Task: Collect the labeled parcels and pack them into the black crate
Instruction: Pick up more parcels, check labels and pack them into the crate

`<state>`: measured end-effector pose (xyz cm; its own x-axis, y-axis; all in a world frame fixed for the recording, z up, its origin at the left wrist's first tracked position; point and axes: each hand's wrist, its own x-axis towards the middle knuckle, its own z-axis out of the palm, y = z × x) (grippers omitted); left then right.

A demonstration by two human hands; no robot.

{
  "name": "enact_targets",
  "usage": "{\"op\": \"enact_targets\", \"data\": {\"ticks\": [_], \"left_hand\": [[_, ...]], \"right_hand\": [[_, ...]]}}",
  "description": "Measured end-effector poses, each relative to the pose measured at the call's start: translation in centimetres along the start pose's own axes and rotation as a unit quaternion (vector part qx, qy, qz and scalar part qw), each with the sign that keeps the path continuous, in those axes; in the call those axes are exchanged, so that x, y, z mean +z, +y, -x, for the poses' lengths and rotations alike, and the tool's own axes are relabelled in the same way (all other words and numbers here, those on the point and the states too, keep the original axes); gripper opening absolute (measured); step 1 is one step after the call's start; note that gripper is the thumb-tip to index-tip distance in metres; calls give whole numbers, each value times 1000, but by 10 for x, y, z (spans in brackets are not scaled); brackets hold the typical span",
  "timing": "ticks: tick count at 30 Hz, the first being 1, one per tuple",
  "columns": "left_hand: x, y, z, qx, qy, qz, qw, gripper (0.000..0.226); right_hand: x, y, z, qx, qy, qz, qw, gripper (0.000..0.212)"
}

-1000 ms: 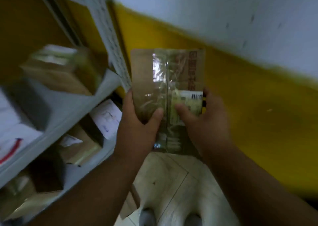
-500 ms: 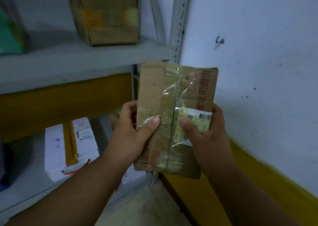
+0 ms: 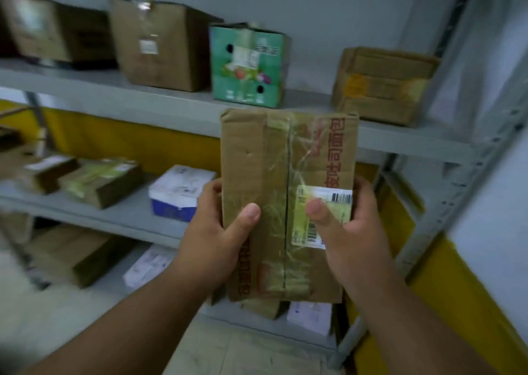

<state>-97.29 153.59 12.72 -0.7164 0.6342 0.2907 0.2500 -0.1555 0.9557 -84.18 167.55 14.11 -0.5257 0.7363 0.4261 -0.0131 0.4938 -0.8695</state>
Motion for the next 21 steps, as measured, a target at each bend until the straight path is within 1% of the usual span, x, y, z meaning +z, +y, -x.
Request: {"op": "enact_targets", "data": {"ticks": [2,5,8,10,13,15,19,21], "left_hand": [[-30,-1,21,-3,43,-25,999,53],[-72,0,53,-18,81,-38,996,49],[-110,3,77,-37,105,-36,993,46],[-140,5,88,-33,130,-36,990,43],[-200,11,105,-21,175,-47,983,27],[-251,17,119,-22,207,-66,976,25],[-362,31,147,-31,257,-100,961,30],[-410,36,161,-30,276,-124,953,33]], "right_hand": [[27,-5,12,-3,-44,-18,999,73],[66,-15,40,-8,-92,-55,994,64],[101,-28,57,-11,-127,-73,989,69],[130,-43,64,-24,-145,-87,985,70],[186,-73,79,-53,-166,-102,979,63],[236,-95,95,-60,-195,-134,970,61],[345,-139,131,-78,-242,-198,947,73],[395,-160,148,-87,-257,-222,937,83]]}}
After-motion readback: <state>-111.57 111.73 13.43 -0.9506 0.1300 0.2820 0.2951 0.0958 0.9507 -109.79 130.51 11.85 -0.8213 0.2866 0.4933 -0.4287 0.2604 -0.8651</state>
